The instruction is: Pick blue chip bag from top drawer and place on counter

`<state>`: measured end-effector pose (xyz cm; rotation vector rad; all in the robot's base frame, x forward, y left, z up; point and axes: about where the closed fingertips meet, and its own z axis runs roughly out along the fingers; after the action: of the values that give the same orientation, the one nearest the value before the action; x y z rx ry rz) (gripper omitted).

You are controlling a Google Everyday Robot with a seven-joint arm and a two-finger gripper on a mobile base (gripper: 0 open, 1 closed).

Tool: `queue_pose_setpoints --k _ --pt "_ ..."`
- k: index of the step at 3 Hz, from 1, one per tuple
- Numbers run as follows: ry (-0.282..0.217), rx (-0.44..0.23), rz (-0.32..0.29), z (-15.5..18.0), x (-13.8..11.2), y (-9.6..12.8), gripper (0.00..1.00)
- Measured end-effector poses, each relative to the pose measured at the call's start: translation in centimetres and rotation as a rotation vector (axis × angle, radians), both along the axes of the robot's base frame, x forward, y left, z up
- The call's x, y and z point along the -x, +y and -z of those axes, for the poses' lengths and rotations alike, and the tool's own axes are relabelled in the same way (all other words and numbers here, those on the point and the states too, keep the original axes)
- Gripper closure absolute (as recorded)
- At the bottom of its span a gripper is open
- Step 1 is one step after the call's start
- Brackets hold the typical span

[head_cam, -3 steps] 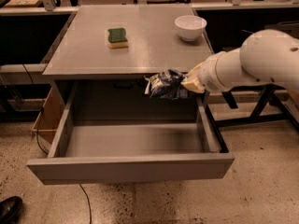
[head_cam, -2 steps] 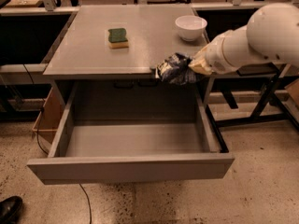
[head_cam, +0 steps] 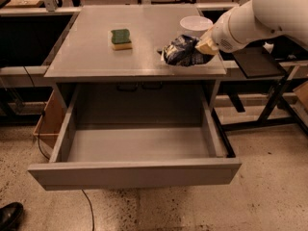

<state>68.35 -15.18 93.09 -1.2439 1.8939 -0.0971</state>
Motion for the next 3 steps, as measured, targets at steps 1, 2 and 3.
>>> queue_pose_setpoints --k 1,2,3 --pt "0.003 -0.036 -0.018 0.9 -2.4 1.2 1.0" --pt "0.018 -0.093 -0.039 3.0 -4.3 3.0 1.0" --pt "0.025 -0.159 -0.064 5.1 -5.4 4.8 0.85"
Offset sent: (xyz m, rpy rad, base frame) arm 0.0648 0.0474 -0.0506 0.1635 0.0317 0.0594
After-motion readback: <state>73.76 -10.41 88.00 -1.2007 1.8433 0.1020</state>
